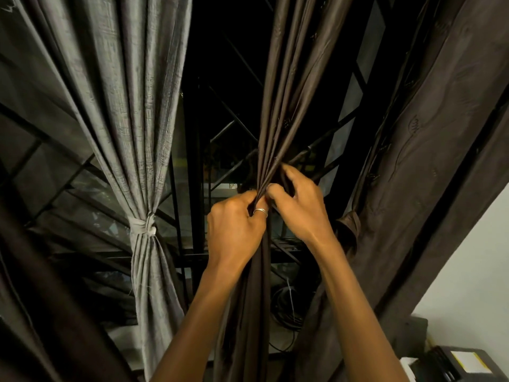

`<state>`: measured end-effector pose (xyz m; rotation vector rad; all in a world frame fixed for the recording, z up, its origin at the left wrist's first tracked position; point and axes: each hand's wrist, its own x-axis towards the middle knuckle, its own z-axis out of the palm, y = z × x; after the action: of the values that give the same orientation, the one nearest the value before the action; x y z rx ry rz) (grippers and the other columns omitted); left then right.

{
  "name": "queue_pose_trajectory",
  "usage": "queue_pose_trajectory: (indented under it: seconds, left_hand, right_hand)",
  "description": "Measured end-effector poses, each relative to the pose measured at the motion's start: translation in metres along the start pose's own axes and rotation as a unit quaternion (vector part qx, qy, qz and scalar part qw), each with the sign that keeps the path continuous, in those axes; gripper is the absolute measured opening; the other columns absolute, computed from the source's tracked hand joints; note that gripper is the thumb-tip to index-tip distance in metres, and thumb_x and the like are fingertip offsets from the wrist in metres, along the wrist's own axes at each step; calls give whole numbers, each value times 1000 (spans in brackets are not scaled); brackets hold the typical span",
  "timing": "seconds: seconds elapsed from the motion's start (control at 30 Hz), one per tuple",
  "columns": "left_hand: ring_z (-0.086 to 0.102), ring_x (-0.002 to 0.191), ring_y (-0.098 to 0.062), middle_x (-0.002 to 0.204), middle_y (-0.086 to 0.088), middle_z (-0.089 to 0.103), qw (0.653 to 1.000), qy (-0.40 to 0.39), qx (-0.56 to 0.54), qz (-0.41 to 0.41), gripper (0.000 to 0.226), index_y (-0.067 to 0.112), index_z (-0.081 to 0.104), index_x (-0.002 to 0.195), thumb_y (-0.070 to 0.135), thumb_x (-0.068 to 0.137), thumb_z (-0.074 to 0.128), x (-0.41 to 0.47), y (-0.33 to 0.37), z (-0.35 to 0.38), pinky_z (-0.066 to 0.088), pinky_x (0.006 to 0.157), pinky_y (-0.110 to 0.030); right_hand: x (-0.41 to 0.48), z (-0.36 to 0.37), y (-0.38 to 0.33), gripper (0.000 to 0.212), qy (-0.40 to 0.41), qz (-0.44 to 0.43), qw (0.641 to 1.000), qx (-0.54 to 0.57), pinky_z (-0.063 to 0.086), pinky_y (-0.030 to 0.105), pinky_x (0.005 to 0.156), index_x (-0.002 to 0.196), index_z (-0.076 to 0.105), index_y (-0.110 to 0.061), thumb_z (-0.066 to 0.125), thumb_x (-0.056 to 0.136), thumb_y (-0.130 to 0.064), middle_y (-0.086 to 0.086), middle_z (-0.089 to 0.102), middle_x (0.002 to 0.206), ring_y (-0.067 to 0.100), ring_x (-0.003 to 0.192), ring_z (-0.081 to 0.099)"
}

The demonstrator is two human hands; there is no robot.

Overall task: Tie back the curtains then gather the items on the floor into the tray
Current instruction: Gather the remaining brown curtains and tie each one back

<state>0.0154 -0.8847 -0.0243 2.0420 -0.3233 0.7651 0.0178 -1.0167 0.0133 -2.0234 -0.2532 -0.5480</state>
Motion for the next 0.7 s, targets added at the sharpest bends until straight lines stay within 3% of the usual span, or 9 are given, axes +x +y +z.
queue_pose_trajectory:
  seconds: [0.1, 0.17, 0.23, 0.3, 0.4, 0.47, 0.57, 0.63, 0.7]
  left_hand:
    - [54, 50, -10, 60, 7, 60, 1000, 1, -9, 19, 18, 19, 76, 95, 31, 96, 62, -1, 1, 0, 45, 48, -31]
    - [54, 52, -11, 65, 7, 60, 999, -2, 1, 39, 19, 18, 77, 96, 30, 93, 62, -3, 5, 1, 46, 50, -32]
    - [54, 54, -13, 66, 7, 60, 998, -12, 12, 68, 18, 15, 74, 88, 29, 89, 63, -5, 8, 3, 48, 50, -35]
    - [58, 62, -11, 74, 8, 64, 993, -57, 23, 96, 17, 17, 73, 89, 32, 87, 65, -6, 10, 2, 51, 54, -36]
    - [68, 88, 0, 103, 15, 71, 986, -135, -18, 96, 36, 28, 73, 117, 47, 87, 66, -4, 7, -9, 60, 71, -33]
    - [67, 92, 2, 106, 16, 71, 992, -74, -77, 62, 34, 29, 73, 119, 45, 89, 69, 0, 6, -22, 60, 74, -27]
    - [63, 105, 0, 114, 17, 65, 999, 4, -35, 24, 41, 30, 64, 130, 45, 92, 67, 14, -2, -32, 58, 82, -26]
    - [55, 122, -4, 133, 14, 58, 998, -57, -5, 6, 59, 30, 50, 145, 50, 92, 66, 25, -6, -33, 49, 96, -25]
    - [49, 128, -2, 142, 10, 54, 990, -138, -22, -6, 66, 27, 43, 151, 46, 92, 66, 32, -6, -32, 40, 99, -19]
  right_hand:
    - [-3, -6, -1, 35, -108, 34, 982, 154, 50, 37, 105, 128, 63, -29, 66, 95, -39, -8, 71, 122, 8, 118, 64]
    - [-3, -7, -4, 48, -98, 51, 981, 159, 52, 39, 104, 124, 65, -28, 72, 86, -57, -8, 72, 118, 8, 116, 66]
    - [-2, -2, -9, 50, -37, 66, 989, 127, 59, 41, 94, 109, 68, -25, 76, 77, -63, -5, 75, 103, 10, 100, 72]
    - [-1, 2, -10, 39, 24, 58, 994, 89, 60, 47, 84, 96, 69, -18, 77, 82, -54, 2, 75, 90, 16, 88, 74]
    - [-1, -1, -5, 21, 63, 75, 988, 115, 58, 52, 87, 95, 74, -16, 69, 95, -36, 5, 76, 92, 18, 89, 73]
    - [-1, -6, -3, 16, 44, 87, 985, 142, 58, 46, 94, 104, 75, -21, 67, 97, -32, -2, 77, 100, 12, 96, 73]
    - [0, -7, -4, 23, 13, 89, 985, 150, 56, 38, 99, 118, 73, -24, 67, 97, -32, -9, 76, 111, 5, 105, 70]
    - [1, -7, -5, 26, 4, 87, 984, 158, 56, 34, 99, 122, 72, -23, 67, 98, -31, -11, 75, 113, 4, 106, 70]
    - [0, -7, -6, 26, -2, 79, 982, 169, 56, 29, 96, 123, 72, -21, 66, 98, -28, -10, 75, 113, 3, 106, 70]
